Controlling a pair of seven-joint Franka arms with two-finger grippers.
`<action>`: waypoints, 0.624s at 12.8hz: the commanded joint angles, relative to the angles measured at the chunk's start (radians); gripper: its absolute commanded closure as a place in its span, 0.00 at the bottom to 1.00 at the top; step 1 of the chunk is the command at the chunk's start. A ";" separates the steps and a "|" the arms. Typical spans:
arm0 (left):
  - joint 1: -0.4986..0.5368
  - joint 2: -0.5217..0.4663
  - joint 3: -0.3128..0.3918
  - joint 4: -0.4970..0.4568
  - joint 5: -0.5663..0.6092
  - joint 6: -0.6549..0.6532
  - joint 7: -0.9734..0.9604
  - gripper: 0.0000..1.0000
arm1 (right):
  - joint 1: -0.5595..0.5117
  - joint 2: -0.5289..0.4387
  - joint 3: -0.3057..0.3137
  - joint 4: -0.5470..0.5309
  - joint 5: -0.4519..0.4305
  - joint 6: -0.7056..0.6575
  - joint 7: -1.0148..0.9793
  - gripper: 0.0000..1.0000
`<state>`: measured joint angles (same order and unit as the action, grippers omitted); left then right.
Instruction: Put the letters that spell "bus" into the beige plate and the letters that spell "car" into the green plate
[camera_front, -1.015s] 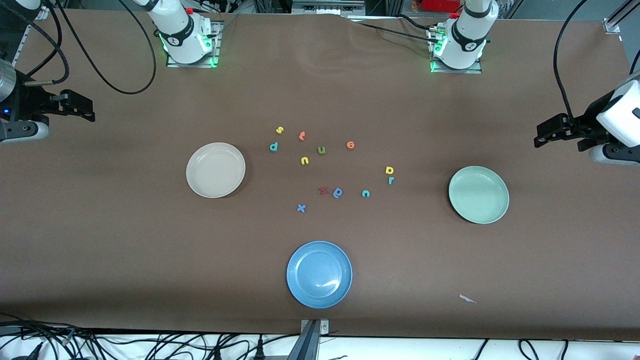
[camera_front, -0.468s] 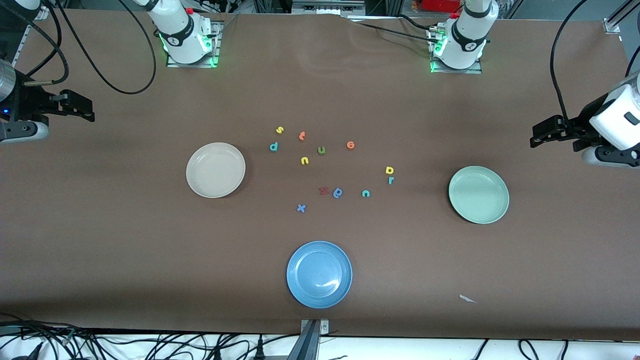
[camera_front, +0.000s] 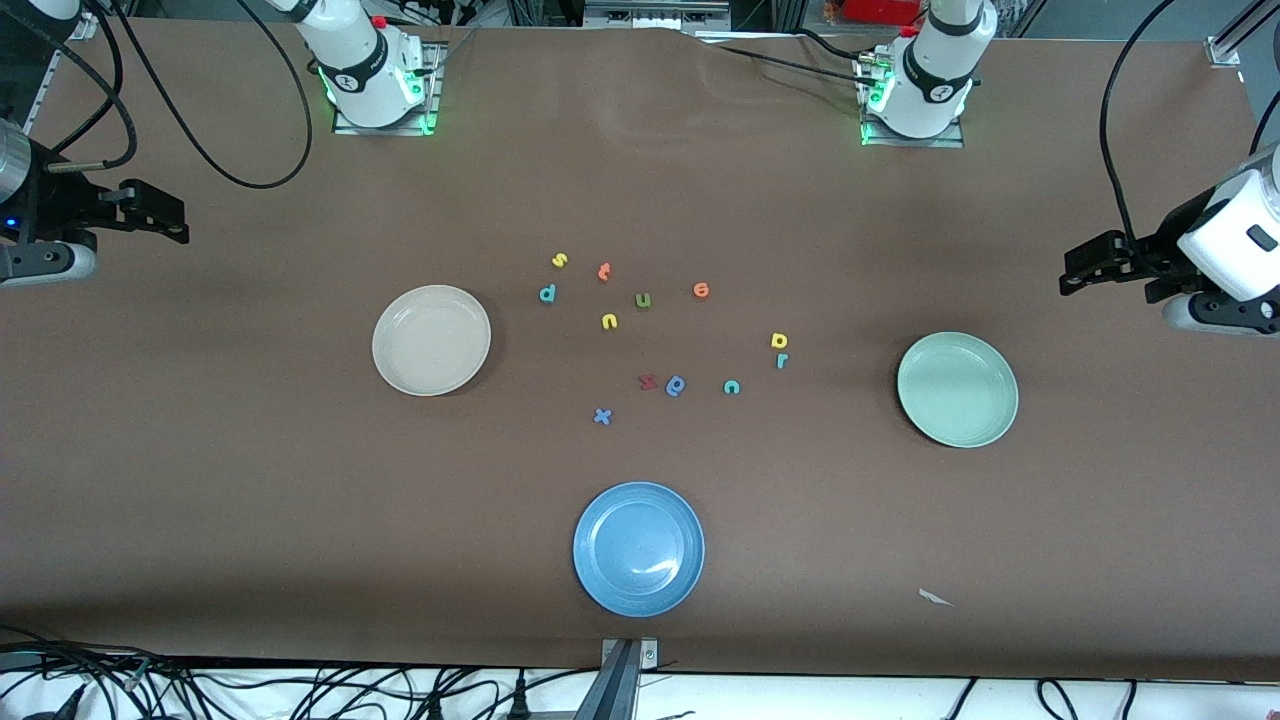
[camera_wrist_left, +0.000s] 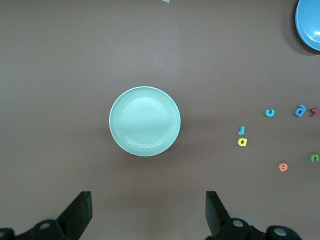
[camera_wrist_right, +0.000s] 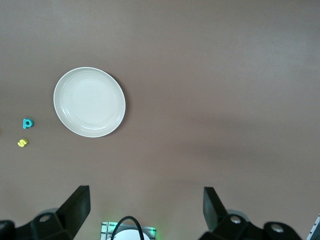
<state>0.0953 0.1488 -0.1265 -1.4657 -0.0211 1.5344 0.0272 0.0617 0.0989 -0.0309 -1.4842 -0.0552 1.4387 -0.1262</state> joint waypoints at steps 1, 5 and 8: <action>0.006 -0.009 -0.001 -0.008 -0.010 0.004 0.014 0.00 | 0.000 0.004 0.000 0.013 0.003 -0.006 -0.003 0.00; 0.007 -0.002 -0.001 -0.004 -0.020 0.006 0.019 0.00 | 0.003 0.004 0.002 0.013 0.003 -0.006 -0.001 0.00; 0.006 0.005 0.002 0.004 -0.022 0.006 0.025 0.00 | 0.000 0.004 0.000 0.013 0.018 -0.006 -0.001 0.00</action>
<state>0.0953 0.1524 -0.1263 -1.4659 -0.0212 1.5361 0.0273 0.0638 0.0989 -0.0302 -1.4842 -0.0512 1.4387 -0.1262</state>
